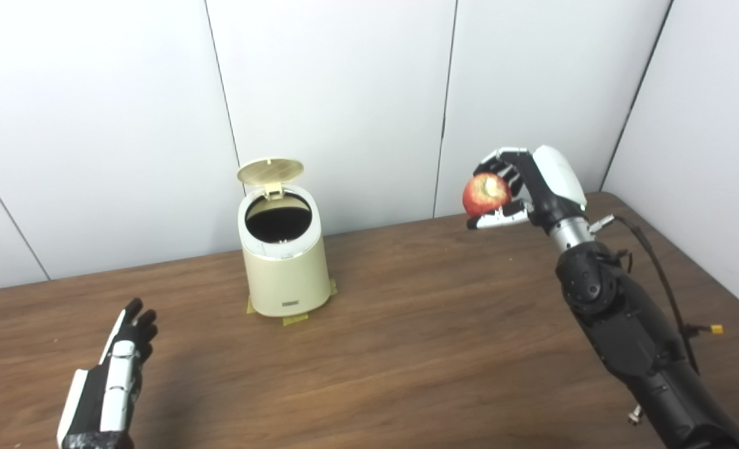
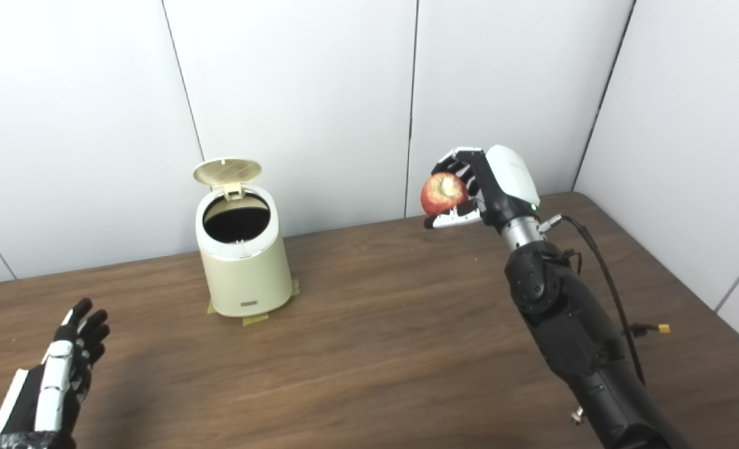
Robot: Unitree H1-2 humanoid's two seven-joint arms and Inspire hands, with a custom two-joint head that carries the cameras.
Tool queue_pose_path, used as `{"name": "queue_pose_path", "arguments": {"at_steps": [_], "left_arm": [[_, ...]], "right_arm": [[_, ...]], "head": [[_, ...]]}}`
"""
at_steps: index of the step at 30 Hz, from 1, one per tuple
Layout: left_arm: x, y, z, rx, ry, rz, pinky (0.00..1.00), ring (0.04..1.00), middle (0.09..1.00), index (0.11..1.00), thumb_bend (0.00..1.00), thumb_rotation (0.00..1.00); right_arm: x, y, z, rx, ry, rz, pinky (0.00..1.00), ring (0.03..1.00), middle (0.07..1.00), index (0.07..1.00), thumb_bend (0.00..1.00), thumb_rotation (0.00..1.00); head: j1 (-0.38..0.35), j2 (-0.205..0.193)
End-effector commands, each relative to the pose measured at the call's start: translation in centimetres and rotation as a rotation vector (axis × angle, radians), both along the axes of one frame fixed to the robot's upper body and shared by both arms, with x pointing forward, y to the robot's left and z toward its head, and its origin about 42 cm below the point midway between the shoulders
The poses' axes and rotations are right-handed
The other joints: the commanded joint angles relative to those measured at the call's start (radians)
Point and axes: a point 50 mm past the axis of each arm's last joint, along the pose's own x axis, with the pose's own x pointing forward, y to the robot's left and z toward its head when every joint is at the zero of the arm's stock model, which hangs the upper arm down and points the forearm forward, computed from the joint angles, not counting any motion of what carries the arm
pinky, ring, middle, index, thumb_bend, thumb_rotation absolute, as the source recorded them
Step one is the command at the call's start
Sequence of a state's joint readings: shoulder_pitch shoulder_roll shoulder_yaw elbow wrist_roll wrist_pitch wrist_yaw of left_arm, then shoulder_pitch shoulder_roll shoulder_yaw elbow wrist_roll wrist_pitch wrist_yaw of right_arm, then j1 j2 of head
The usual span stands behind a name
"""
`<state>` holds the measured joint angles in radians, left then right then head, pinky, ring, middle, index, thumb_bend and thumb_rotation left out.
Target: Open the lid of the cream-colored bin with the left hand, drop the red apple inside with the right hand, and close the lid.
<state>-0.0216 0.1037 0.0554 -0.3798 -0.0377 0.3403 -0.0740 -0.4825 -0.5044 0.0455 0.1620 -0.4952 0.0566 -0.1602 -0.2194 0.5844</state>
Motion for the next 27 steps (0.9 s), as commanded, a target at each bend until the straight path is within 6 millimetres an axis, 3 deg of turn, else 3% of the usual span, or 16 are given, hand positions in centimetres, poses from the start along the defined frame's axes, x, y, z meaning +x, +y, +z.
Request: {"name": "queue_pose_path", "arguments": {"at_steps": [1, 6, 15, 19, 27], "left_arm": [[0.5, -0.3, 1.1, 0.001, -0.06, 0.002, 1.0, 0.967, 0.96, 1.0, 0.43, 1.0], [0.5, -0.6, 0.5, -0.012, -0.057, 0.011, 0.98, 0.944, 0.942, 0.989, 0.43, 0.99], [0.7, -2.0, -0.8, -0.014, -0.041, 0.006, 0.93, 0.924, 0.925, 0.967, 0.51, 0.86], [0.8, -2.3, -1.0, -0.002, -0.034, 0.015, 0.94, 0.925, 0.923, 0.966, 0.52, 0.87], [0.8, -3.0, -0.7, 0.01, -0.053, 0.019, 0.92, 0.914, 0.917, 0.965, 0.52, 0.9]], "right_arm": [[0.3, 1.7, 3.8, 0.01, -0.096, 0.044, 0.34, 0.422, 0.502, 0.517, 0.5, 0.0], [-0.5, 6.1, 5.9, 0.034, -0.149, 0.163, 0.32, 0.405, 0.49, 0.535, 0.5, 0.0], [-0.4, 12.8, 7.7, 0.087, -0.195, 0.334, 0.33, 0.404, 0.494, 0.521, 0.5, 0.0], [0.3, 15.6, 7.8, 0.095, -0.217, 0.409, 0.32, 0.4, 0.496, 0.528, 0.5, 0.0], [1.4, 19.0, 6.6, 0.134, -0.182, 0.465, 0.32, 0.405, 0.494, 0.528, 0.5, 0.0]], "head": [[0.02, -0.003], [0.074, -0.008], [0.166, -0.017], [0.174, -0.023], [0.206, -0.029]]}}
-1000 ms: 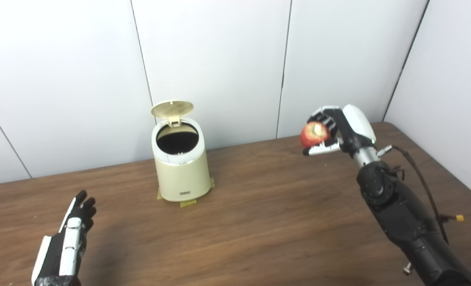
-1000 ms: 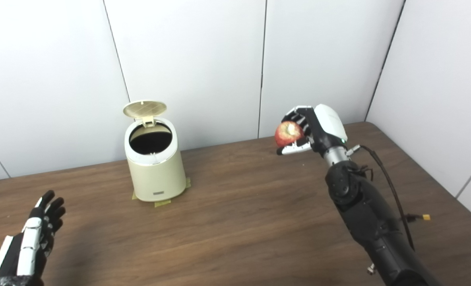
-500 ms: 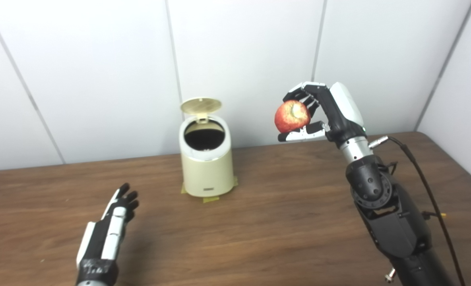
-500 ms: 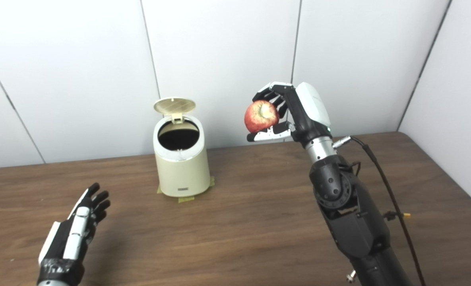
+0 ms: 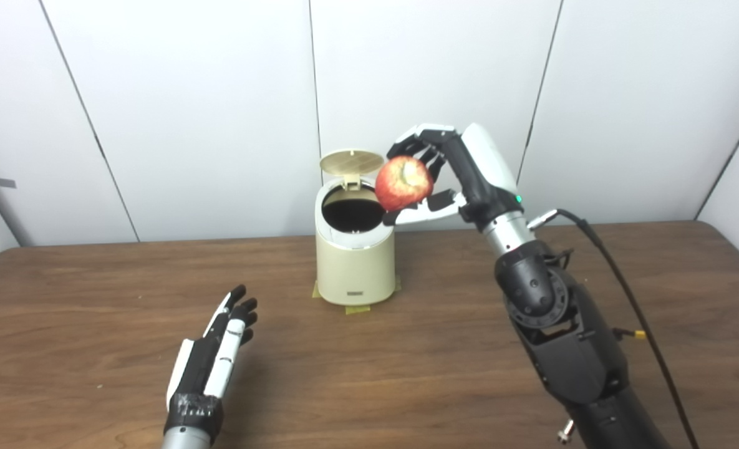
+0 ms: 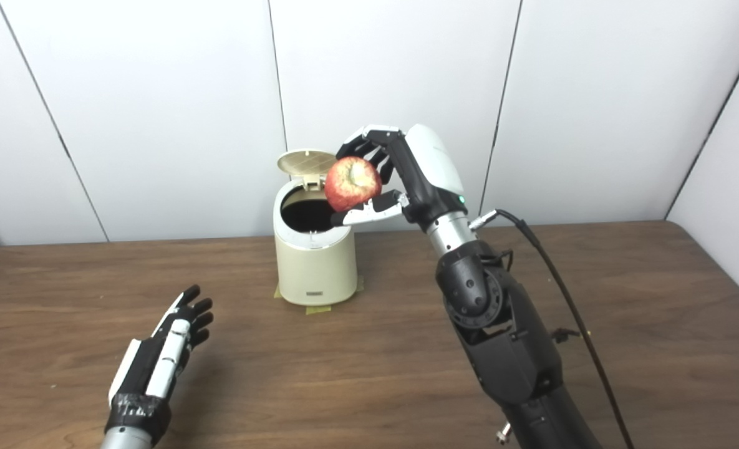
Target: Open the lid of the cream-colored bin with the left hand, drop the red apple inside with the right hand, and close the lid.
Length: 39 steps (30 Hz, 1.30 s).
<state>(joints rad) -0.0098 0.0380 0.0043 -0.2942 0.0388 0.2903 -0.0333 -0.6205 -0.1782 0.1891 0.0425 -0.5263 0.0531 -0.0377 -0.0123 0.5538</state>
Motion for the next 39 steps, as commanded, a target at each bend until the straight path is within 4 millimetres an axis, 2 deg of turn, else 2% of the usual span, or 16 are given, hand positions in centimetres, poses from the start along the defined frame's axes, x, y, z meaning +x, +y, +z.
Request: {"name": "queue_pose_path", "arguments": {"at_steps": [1, 10, 19, 26, 39], "left_arm": [[0.6, -0.6, 1.8, 0.008, -0.102, -0.004, 0.92, 0.915, 0.917, 0.965, 0.5, 0.91], [0.5, -1.8, 1.8, -0.002, -0.094, 0.005, 0.93, 0.923, 0.917, 0.965, 0.51, 0.9], [0.2, -3.1, 2.1, -0.008, -0.096, 0.002, 0.95, 0.926, 0.913, 0.958, 0.53, 0.92], [0.0, -3.5, 2.5, -0.028, -0.099, -0.005, 0.94, 0.925, 0.908, 0.953, 0.55, 0.88], [0.0, -4.1, 2.9, -0.032, -0.105, -0.004, 0.95, 0.923, 0.913, 0.96, 0.56, 0.89]], "right_arm": [[0.7, 1.1, 2.9, 0.028, -0.1, 0.044, 0.32, 0.407, 0.495, 0.527, 0.5, 0.0], [4.1, 3.0, 1.5, 0.074, -0.068, 0.059, 0.32, 0.408, 0.491, 0.527, 0.5, 0.0], [5.8, 3.0, -0.5, 0.087, -0.033, 0.017, 0.32, 0.405, 0.5, 0.521, 0.5, 0.0], [6.6, 3.4, -0.4, 0.087, -0.038, -0.003, 0.32, 0.405, 0.497, 0.519, 0.5, 0.0], [7.3, 4.2, -0.2, 0.084, -0.021, -0.011, 0.33, 0.408, 0.502, 0.522, 0.5, 0.0]], "head": [[0.005, -0.001], [0.038, -0.007], [0.06, 0.007], [0.06, 0.018], [0.074, 0.029]]}}
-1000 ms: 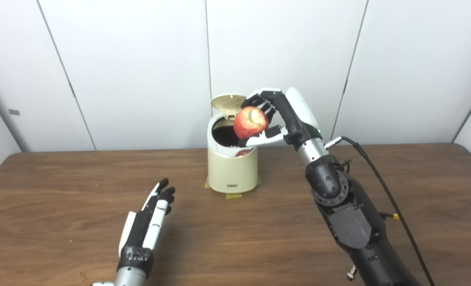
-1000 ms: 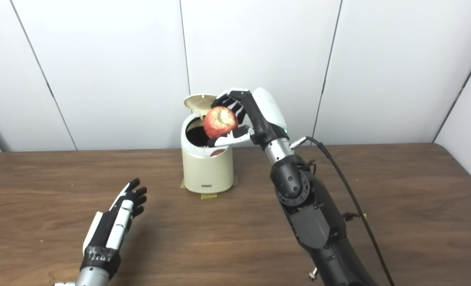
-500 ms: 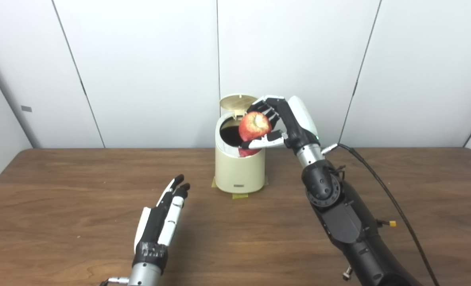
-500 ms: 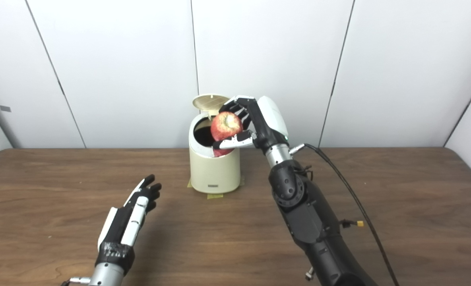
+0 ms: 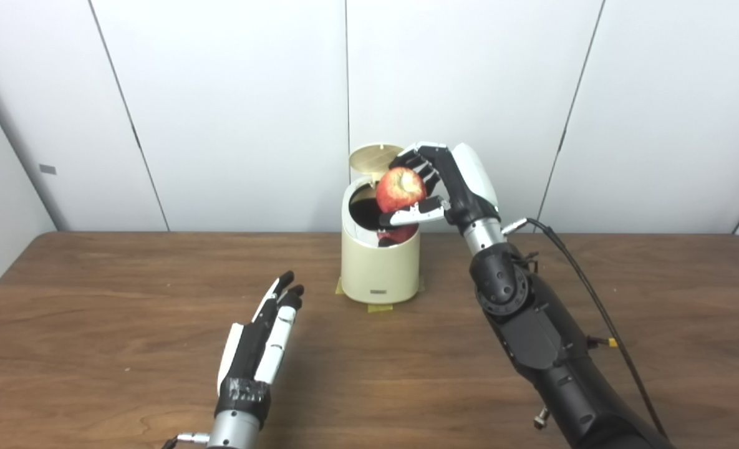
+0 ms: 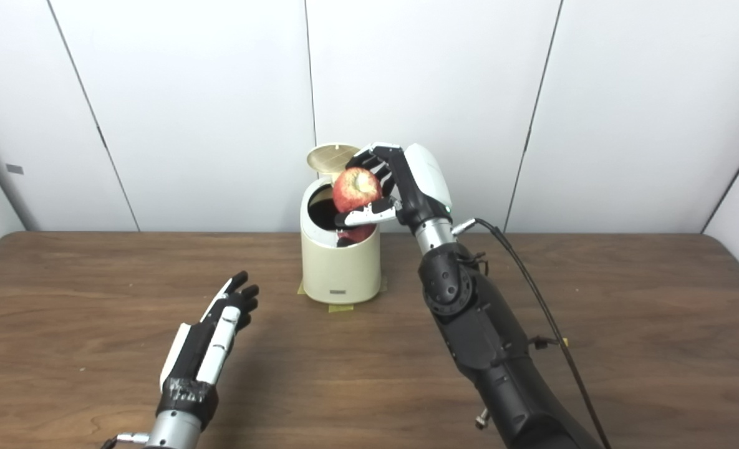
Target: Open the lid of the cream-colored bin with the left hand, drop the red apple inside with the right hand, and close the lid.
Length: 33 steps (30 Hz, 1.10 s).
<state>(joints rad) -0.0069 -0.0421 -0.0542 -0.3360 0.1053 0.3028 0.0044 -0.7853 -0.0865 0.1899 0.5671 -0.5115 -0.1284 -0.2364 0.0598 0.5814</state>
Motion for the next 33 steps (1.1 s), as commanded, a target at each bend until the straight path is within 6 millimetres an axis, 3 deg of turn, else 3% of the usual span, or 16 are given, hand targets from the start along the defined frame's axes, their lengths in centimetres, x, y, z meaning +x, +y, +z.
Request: {"name": "queue_pose_path", "arguments": {"at_steps": [1, 10, 12, 14, 17, 18, 21, 25, 33], "left_arm": [[0.3, -0.7, 1.9, -0.013, -0.075, -0.004, 0.95, 0.924, 0.913, 0.961, 0.56, 0.89], [0.6, -0.9, 2.0, -0.03, -0.087, 0.007, 0.95, 0.932, 0.914, 0.966, 0.53, 0.89], [0.7, -0.9, 2.0, -0.031, -0.089, 0.01, 0.95, 0.926, 0.91, 0.96, 0.54, 0.88], [0.7, -1.0, 2.0, -0.036, -0.091, 0.014, 0.96, 0.921, 0.906, 0.955, 0.55, 0.88], [0.8, -1.1, 2.0, -0.045, -0.095, 0.019, 0.95, 0.913, 0.903, 0.949, 0.54, 0.87], [0.8, -1.1, 2.0, -0.046, -0.095, 0.02, 0.95, 0.911, 0.903, 0.945, 0.54, 0.87], [0.9, -1.0, 1.8, -0.048, -0.096, 0.027, 0.93, 0.905, 0.899, 0.937, 0.53, 0.86], [1.0, -0.9, 1.9, -0.06, -0.098, 0.041, 0.92, 0.898, 0.896, 0.929, 0.55, 0.84], [1.1, -1.1, 1.9, -0.049, -0.087, 0.043, 0.94, 0.948, 0.949, 0.938, 0.57, 0.85]], "right_arm": [[0.9, 1.2, 4.4, 0.022, -0.121, 0.026, 0.33, 0.408, 0.503, 0.521, 0.5, 0.0], [0.7, 1.8, 4.2, -0.026, -0.042, 0.053, 0.36, 0.439, 0.501, 0.529, 0.5, 0.0], [0.8, 1.7, 4.2, -0.079, -0.018, 0.06, 0.46, 0.444, 0.5, 0.515, 0.52, 0.0], [0.8, 1.4, 4.3, -0.107, -0.002, 0.066, 0.51, 0.567, 0.5, 0.493, 0.53, 0.0], [0.8, 1.1, 4.3, -0.135, 0.043, 0.085, 0.6, 0.654, 0.648, 0.495, 0.52, 0.13], [0.8, 1.1, 4.3, -0.146, 0.056, 0.089, 0.62, 0.686, 0.682, 0.584, 0.67, 0.15], [0.9, 0.9, 4.2, -0.194, 0.095, 0.104, 0.68, 0.747, 0.749, 0.698, 0.83, 0.19], [0.9, 0.8, 4.2, -0.221, 0.122, 0.111, 0.71, 0.798, 0.808, 0.76, 0.88, 0.21], [0.9, 0.5, 4.6, -0.249, 0.14, 0.133, 0.73, 0.803, 0.798, 0.723, 0.87, 0.23]], "head": [[0.003, 0.002], [0.001, 0.003], [0.001, 0.003], [0.001, 0.004], [0.002, 0.006], [0.002, 0.006], [0.003, 0.003], [0.01, 0.006], [0.013, 0.004]]}}
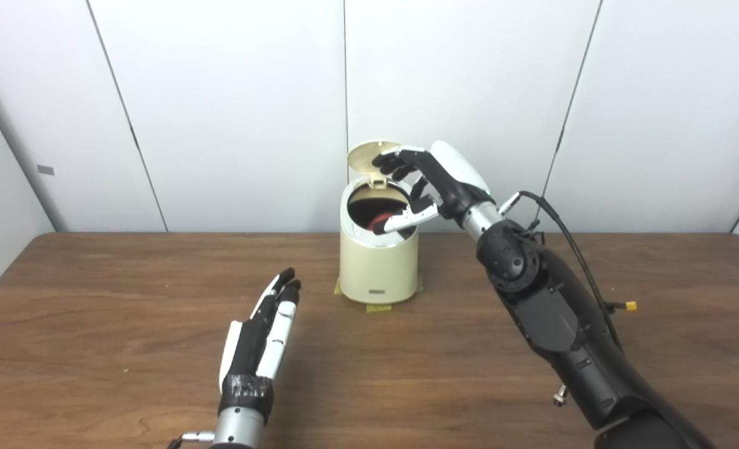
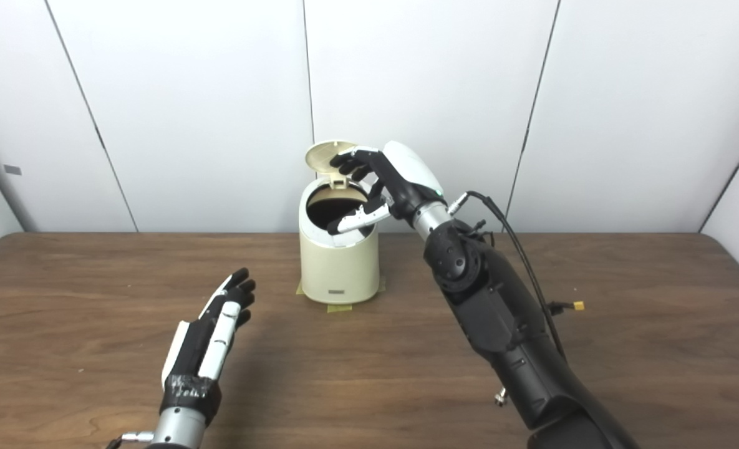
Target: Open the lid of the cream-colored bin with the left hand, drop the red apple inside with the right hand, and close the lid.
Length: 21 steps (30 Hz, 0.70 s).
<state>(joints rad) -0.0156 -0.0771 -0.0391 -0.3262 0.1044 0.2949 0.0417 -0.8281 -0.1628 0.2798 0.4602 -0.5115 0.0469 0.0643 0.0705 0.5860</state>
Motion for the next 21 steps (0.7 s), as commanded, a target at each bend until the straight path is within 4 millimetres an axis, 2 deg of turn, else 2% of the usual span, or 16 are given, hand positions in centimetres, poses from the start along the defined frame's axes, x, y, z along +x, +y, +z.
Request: {"name": "queue_pose_path", "arguments": {"at_steps": [1, 7, 9, 10, 11, 12, 14, 16, 21], "left_arm": [[0.8, -0.7, 1.7, -0.008, -0.08, -0.004, 0.94, 0.95, 0.952, 0.94, 0.58, 0.85], [0.8, -0.8, 1.8, -0.008, -0.076, -0.003, 0.95, 0.955, 0.956, 0.94, 0.59, 0.85], [0.9, -0.8, 1.8, -0.002, -0.076, -0.003, 0.95, 0.958, 0.957, 0.943, 0.59, 0.85], [0.9, -0.8, 1.7, 0.002, -0.076, -0.004, 0.95, 0.958, 0.956, 0.944, 0.59, 0.85], [0.9, -0.7, 1.7, 0.004, -0.075, -0.005, 0.95, 0.958, 0.957, 0.944, 0.59, 0.85], [1.0, -0.7, 1.7, 0.003, -0.073, -0.007, 0.95, 0.958, 0.957, 0.943, 0.59, 0.85], [1.0, -0.7, 1.7, 0.0, -0.071, -0.011, 0.95, 0.96, 0.958, 0.942, 0.59, 0.85], [1.0, -0.6, 1.6, 0.005, -0.07, -0.012, 0.96, 0.96, 0.958, 0.942, 0.59, 0.85], [1.1, -0.2, 1.4, 0.014, -0.057, -0.018, 0.99, 0.969, 0.955, 0.94, 0.58, 0.87]], "right_arm": [[0.4, 0.4, 2.0, -0.016, -0.018, 0.019, 0.73, 0.802, 0.796, 0.718, 0.87, 0.23], [0.3, 0.1, 2.0, -0.009, -0.019, 0.018, 0.73, 0.791, 0.777, 0.702, 0.85, 0.21], [0.3, 0.1, 2.1, 0.015, -0.04, 0.015, 0.63, 0.726, 0.728, 0.684, 0.84, 0.16], [0.3, 0.0, 2.1, 0.037, -0.05, 0.012, 0.61, 0.712, 0.717, 0.679, 0.84, 0.15], [0.2, -0.2, 2.1, 0.065, -0.062, 0.009, 0.57, 0.659, 0.671, 0.664, 0.82, 0.12], [0.1, -0.3, 2.2, 0.09, -0.083, 0.005, 0.5, 0.57, 0.549, 0.587, 0.65, 0.05], [-0.1, -0.7, 2.3, 0.119, -0.128, -0.001, 0.43, 0.457, 0.504, 0.544, 0.55, 0.01], [-0.3, -1.1, 2.3, 0.14, -0.157, -0.01, 0.36, 0.439, 0.497, 0.506, 0.51, 0.0], [-0.8, -2.0, 2.6, 0.174, -0.183, -0.029, 0.34, 0.433, 0.491, 0.493, 0.5, 0.0]], "head": [[0.004, 0.0], [0.003, 0.001], [-0.001, 0.002], [-0.001, 0.002], [-0.004, 0.002], [-0.004, 0.002], [-0.007, 0.001], [-0.01, 0.0], [-0.015, -0.005]]}}
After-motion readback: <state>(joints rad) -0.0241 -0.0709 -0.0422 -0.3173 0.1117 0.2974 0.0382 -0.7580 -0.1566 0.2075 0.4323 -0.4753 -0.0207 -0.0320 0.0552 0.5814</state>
